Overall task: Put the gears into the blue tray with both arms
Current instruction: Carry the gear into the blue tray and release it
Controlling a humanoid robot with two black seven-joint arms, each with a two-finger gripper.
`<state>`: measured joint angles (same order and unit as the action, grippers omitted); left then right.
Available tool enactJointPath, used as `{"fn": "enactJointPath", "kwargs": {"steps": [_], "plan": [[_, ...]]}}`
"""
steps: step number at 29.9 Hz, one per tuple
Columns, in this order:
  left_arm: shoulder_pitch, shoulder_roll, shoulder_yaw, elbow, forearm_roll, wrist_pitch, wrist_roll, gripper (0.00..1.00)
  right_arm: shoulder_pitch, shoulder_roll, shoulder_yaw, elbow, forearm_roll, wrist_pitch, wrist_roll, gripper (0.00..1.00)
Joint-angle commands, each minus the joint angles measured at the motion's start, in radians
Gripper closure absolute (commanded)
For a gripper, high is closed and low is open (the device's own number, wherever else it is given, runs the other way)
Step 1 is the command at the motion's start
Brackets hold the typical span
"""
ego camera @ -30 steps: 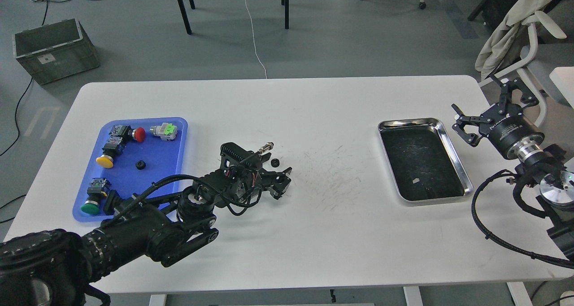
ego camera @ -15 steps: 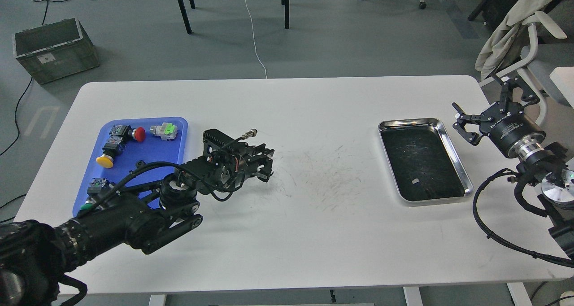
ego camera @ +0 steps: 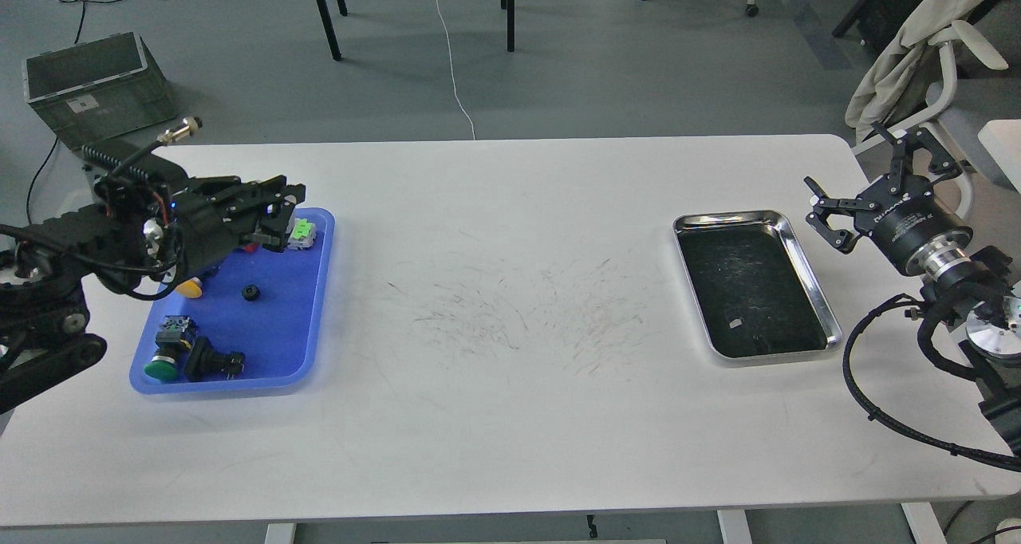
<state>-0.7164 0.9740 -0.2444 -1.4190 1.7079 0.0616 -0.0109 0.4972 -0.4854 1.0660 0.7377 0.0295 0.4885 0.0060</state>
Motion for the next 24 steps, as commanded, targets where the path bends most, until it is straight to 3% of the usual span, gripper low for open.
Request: {"fn": "enactJointPath", "kwargs": {"steps": [1,9,17,19,24], "plan": [[0.115,0.011,0.005,0.012,-0.013,0.067,-0.001,0.94,0.000,-0.001,0.000,0.000,0.000,0.000,0.000,0.03],[0.227,-0.050,-0.004,0.055,-0.007,0.081,0.000,0.93,0.000,-0.001,0.000,0.000,0.000,0.000,0.000,0.03],[0.233,-0.095,0.001,0.110,0.009,0.083,-0.003,0.91,0.000,-0.001,-0.006,-0.006,-0.002,0.000,0.003,0.03],[0.233,-0.097,0.001,0.120,0.009,0.083,-0.003,0.85,0.001,-0.001,-0.006,-0.008,-0.003,0.000,0.003,0.03],[0.233,-0.112,0.004,0.141,0.009,0.083,-0.003,0.54,0.000,-0.001,-0.008,-0.011,-0.005,0.000,0.003,0.03]]}}
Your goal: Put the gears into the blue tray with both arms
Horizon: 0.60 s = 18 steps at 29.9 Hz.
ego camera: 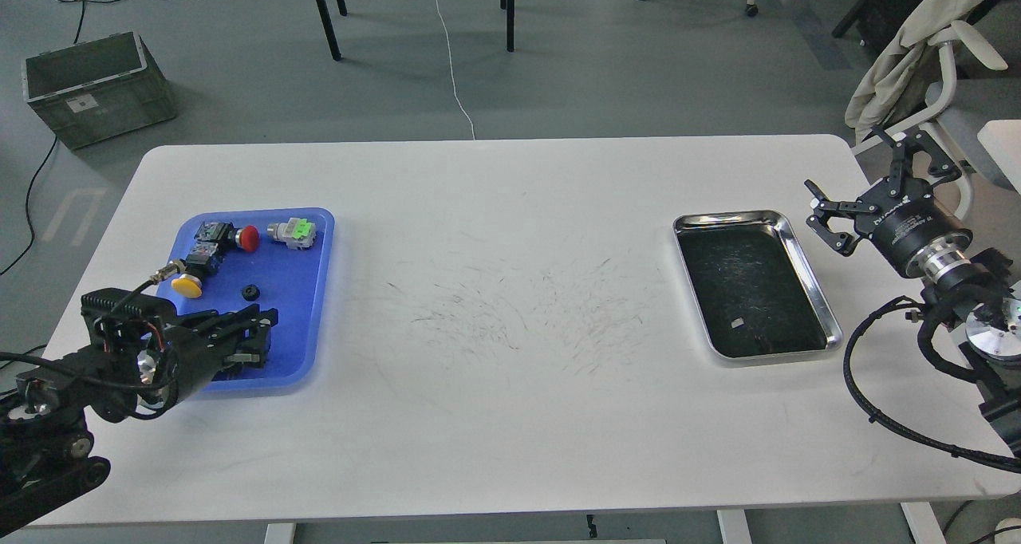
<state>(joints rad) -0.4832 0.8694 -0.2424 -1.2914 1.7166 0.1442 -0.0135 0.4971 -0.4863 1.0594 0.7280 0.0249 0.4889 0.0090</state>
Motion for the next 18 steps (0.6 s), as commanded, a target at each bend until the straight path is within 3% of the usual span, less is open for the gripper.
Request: {"fn": "enactJointPath", "kwargs": {"steps": [1,2,5,6,10,14,18], "plan": [[0.000,-0.007,0.000,0.014,0.000,0.001,0.000,0.49,0.000,0.000,-0.001,-0.001,0.000,0.000,0.000,0.03],[-0.001,-0.007,-0.005,0.014,0.000,0.002,0.000,0.44,0.001,0.000,0.001,-0.001,0.000,0.000,0.000,0.03],[-0.003,-0.004,-0.009,0.014,-0.006,0.017,0.000,0.16,0.001,0.000,0.001,-0.001,0.000,0.000,0.000,0.03],[-0.011,-0.003,-0.011,0.014,-0.009,0.026,0.000,0.11,0.003,0.000,0.001,-0.001,0.000,0.000,0.000,0.03],[-0.049,0.013,-0.055,0.011,-0.018,0.035,-0.005,0.03,0.006,0.000,0.001,0.004,0.000,0.000,0.000,0.03],[-0.089,0.020,-0.187,0.003,-0.050,0.028,-0.006,0.03,0.011,-0.001,0.001,0.008,0.000,0.000,-0.001,0.03],[-0.150,0.011,-0.299,0.006,-0.262,0.014,-0.006,0.02,0.031,-0.005,0.001,0.028,-0.002,0.000,-0.003,0.03]]}}
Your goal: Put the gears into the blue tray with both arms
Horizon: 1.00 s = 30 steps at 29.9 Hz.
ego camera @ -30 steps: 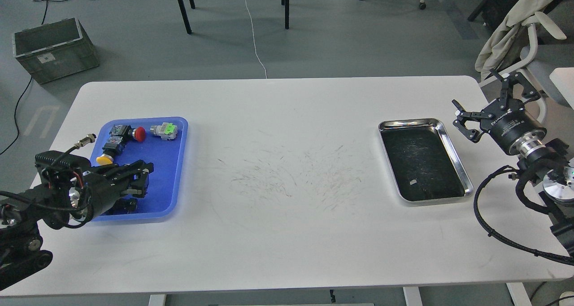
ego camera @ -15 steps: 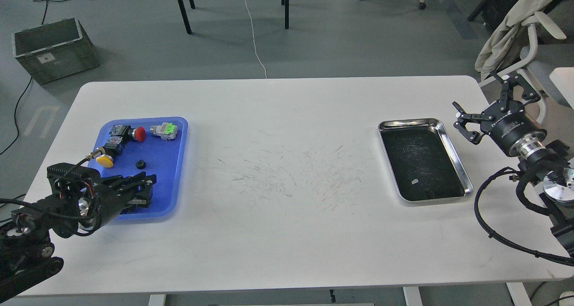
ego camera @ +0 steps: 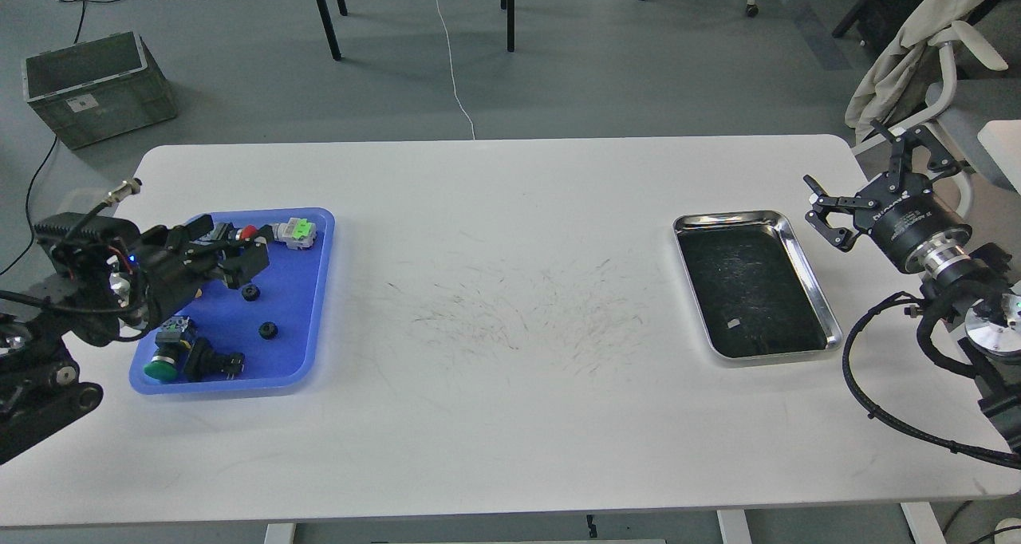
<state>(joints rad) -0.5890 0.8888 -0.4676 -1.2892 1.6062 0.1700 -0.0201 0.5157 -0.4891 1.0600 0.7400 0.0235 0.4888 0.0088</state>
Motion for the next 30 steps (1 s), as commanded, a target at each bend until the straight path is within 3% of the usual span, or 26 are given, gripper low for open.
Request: {"fn": "enactJointPath", "kwargs": {"steps": [1,7,11,15,18,21,24,30], "plan": [[-0.063,-0.011,-0.089,0.010,-0.225,-0.020,0.000,0.02,0.014,-0.005,0.000,0.025,0.000,0.000,-0.003,0.03],[-0.138,-0.016,-0.176,0.066,-0.869,-0.058,-0.001,0.02,0.030,-0.034,0.001,0.102,0.001,0.000,-0.006,0.01],[-0.173,-0.105,-0.226,0.181,-1.192,-0.141,-0.001,0.02,0.038,-0.028,0.006,0.110,0.001,0.000,0.000,0.01],[-0.178,-0.217,-0.269,0.276,-1.296,-0.205,-0.018,0.02,0.041,-0.020,0.009,0.110,0.003,0.000,0.000,0.01],[-0.178,-0.362,-0.293,0.540,-1.333,-0.289,-0.067,0.02,0.043,0.007,0.032,0.105,0.010,0.000,0.004,0.01],[-0.207,-0.491,-0.322,0.781,-1.382,-0.471,-0.103,0.02,0.041,0.018,0.060,0.096,0.012,-0.006,0.004,0.01],[-0.215,-0.499,-0.341,0.792,-1.466,-0.549,-0.107,0.02,0.041,0.018,0.061,0.094,0.012,-0.007,0.002,0.01],[-0.221,-0.522,-0.347,0.800,-1.508,-0.544,-0.109,0.02,0.020,0.026,0.058,0.091,0.012,-0.006,0.002,0.01]]}}
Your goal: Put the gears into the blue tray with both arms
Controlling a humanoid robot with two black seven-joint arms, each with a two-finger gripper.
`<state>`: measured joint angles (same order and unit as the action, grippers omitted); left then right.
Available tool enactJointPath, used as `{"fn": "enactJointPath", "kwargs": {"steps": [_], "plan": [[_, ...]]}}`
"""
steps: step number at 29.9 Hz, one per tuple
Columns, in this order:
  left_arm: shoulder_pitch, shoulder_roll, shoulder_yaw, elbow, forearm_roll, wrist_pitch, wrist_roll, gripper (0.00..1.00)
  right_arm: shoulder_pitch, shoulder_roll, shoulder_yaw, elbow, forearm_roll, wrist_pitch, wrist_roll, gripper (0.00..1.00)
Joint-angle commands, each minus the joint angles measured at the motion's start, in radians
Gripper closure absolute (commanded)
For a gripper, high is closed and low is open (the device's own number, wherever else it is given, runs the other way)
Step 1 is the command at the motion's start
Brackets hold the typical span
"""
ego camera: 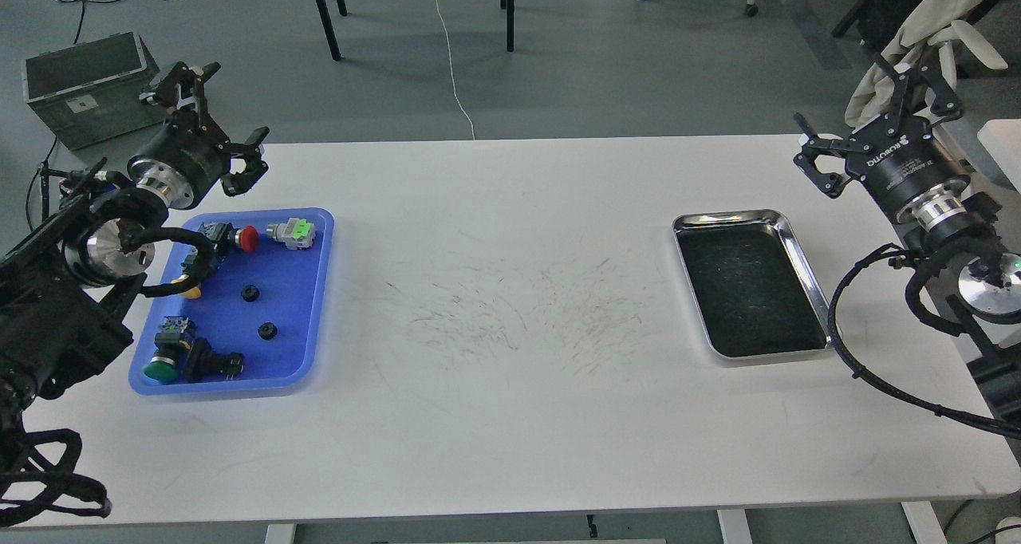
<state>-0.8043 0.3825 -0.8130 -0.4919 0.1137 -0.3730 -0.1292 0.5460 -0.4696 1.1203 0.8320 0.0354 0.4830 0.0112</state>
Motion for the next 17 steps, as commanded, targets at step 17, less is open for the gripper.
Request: {"fn": "enactJointPath", "kwargs": {"steps": [17], "plan": [[-0.009,-0.028,-0.003,0.003,-0.043,-0.001,-0.024,0.02,-0.035,0.046,0.001,-0.001,0.001,-0.014,0.006,0.01]]}}
